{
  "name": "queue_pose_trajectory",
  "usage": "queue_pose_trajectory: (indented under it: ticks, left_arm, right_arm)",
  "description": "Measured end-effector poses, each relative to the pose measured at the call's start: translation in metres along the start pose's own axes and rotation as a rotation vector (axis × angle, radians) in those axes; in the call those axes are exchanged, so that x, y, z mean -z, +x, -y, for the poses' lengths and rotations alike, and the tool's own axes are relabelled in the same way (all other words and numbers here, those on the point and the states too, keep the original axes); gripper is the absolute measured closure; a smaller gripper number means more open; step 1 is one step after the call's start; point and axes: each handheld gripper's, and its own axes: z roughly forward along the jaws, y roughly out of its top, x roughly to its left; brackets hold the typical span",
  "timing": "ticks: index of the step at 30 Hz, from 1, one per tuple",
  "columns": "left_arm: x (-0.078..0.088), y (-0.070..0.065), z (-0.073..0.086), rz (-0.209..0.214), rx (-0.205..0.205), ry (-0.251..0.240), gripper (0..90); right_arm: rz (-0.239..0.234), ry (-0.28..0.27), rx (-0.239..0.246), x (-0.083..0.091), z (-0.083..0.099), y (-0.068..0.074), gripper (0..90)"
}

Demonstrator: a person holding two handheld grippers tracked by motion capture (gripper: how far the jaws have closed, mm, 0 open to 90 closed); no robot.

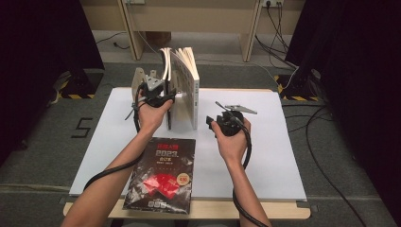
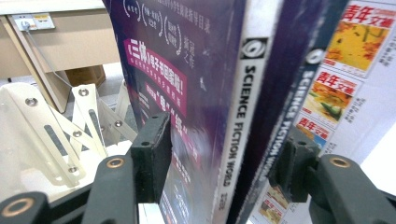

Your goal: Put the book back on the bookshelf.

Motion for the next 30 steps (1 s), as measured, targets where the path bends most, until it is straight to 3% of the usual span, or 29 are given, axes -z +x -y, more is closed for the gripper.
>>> queue_pose_trajectory:
  ticks: [8, 14, 30]
  left_arm:
    - [0.013, 0.001, 0.002, 0.025, 0.009, 0.003, 43.1]
    - [0.024, -0.001, 0.005, 0.06, 0.014, 0.036, 41.7]
    - [0.046, 0.008, 0.021, 0.089, 0.016, 0.072, 40.5]
  right_arm:
    - [-0.002, 0.004, -0.001, -0.001, 0.0, 0.002, 53.4]
    - [-0.002, 0.004, 0.003, -0.002, -0.001, 0.004, 53.4]
    - [-0.004, 0.013, 0.014, -0.004, 0.0, 0.008, 53.0]
